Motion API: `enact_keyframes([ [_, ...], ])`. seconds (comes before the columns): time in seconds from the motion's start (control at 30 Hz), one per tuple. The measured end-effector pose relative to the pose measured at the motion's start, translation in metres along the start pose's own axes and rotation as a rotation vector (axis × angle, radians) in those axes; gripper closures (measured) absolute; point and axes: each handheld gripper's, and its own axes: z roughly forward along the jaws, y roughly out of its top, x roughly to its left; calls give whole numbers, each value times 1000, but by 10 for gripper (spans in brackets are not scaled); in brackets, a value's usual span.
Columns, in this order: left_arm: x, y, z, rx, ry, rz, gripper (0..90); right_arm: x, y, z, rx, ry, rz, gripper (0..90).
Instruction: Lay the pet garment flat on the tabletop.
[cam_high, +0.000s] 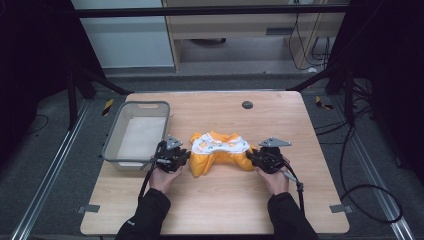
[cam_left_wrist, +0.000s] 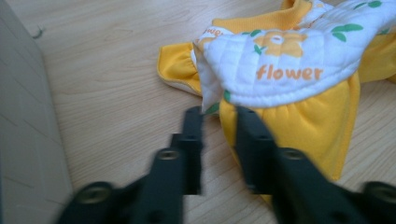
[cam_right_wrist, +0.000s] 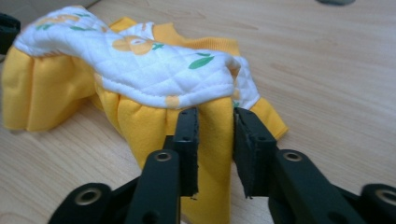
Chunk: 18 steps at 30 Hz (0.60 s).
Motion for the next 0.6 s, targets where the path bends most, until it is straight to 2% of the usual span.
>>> enact_keyframes([
  [0.03,-1,-1,-2,-8,9,15,670,0,0,0,0,0,0,700],
  [0.07,-2,-3,-6,-12,-1,22,557,0,0,-3,-9,1,-14,679],
  [0.1,-2,-4,-10,-10,-7,22,557,0,1,-9,-23,1,-28,640],
  [0.13,-2,-7,-14,-19,-7,21,517,0,1,-14,-31,1,-35,608],
  [0.2,2,-16,-28,-47,-25,0,384,-1,1,-33,-65,6,-76,539],
  [0.23,2,-16,-28,-47,-25,0,361,-1,1,-33,-65,6,-76,539],
  [0.27,3,-19,-31,-41,-25,2,320,-2,-2,-44,-81,12,-98,502],
  [0.37,2,-28,-37,-32,-35,10,299,-4,-10,-54,-83,14,-108,474],
  [0.5,-5,-35,-27,6,-49,30,254,-6,-26,-56,-57,24,-102,433],
  [0.57,-8,-35,-19,31,-51,35,236,-6,-34,-50,-34,30,-99,427],
  [0.6,-11,-35,-9,56,-51,35,228,-5,-38,-42,-8,34,-105,423],
])
